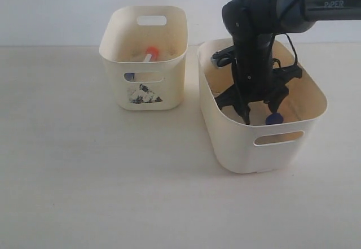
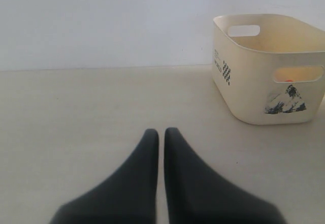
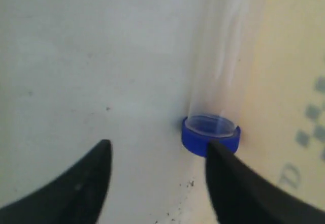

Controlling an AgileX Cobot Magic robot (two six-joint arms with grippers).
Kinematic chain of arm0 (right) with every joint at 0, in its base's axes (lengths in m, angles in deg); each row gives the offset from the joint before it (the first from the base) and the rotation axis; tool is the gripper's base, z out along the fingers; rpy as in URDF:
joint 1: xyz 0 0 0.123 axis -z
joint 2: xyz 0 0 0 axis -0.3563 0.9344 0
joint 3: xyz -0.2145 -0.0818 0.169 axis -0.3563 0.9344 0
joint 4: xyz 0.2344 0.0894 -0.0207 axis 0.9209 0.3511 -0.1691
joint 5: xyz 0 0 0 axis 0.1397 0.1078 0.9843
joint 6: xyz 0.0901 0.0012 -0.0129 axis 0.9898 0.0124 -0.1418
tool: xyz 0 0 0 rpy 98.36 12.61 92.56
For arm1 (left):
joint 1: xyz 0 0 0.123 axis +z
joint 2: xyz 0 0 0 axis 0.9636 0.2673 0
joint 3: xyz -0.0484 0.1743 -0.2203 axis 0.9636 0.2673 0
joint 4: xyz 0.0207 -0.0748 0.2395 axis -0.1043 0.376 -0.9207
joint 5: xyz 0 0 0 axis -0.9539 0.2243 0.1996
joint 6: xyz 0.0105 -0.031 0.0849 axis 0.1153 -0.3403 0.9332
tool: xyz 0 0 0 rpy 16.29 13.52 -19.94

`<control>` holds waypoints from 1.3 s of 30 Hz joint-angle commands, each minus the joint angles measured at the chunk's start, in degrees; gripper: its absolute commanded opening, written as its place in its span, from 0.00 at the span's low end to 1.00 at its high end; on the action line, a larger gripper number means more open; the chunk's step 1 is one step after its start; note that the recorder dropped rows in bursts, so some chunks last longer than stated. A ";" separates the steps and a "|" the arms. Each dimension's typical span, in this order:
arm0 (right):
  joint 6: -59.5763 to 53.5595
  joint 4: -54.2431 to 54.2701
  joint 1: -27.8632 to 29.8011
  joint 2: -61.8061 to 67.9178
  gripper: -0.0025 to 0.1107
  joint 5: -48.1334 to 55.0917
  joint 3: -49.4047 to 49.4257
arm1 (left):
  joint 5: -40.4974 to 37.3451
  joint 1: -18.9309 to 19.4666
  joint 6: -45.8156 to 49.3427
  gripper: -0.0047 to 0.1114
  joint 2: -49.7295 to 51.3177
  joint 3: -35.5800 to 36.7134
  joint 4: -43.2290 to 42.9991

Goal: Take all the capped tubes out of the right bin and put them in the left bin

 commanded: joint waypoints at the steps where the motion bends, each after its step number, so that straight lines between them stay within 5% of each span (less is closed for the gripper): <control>1: 1.87 -3.01 0.12 0.05 0.78 0.98 0.02 | 0.37 0.05 -0.48 0.08 -0.19 -0.16 -0.10; 17: 3.60 -6.27 0.12 6.69 0.79 -1.66 0.02 | 0.37 0.05 -0.48 0.08 -0.19 -0.16 -0.10; 20: 4.00 -3.72 0.12 8.77 0.66 -3.34 0.02 | 0.37 0.05 -0.48 0.08 -0.19 -0.16 -0.10; 25: 4.00 -0.61 0.12 9.78 0.25 -4.06 0.02 | 0.37 0.05 -0.48 0.08 -0.19 -0.16 -0.10; 29: 4.00 -0.37 0.12 9.65 0.02 -3.07 0.02 | 0.37 0.05 -0.48 0.08 -0.19 -0.16 -0.10; 39: 3.90 0.01 0.12 5.77 0.02 0.88 0.02 | 0.37 0.05 -0.48 0.08 -0.19 -0.16 -0.10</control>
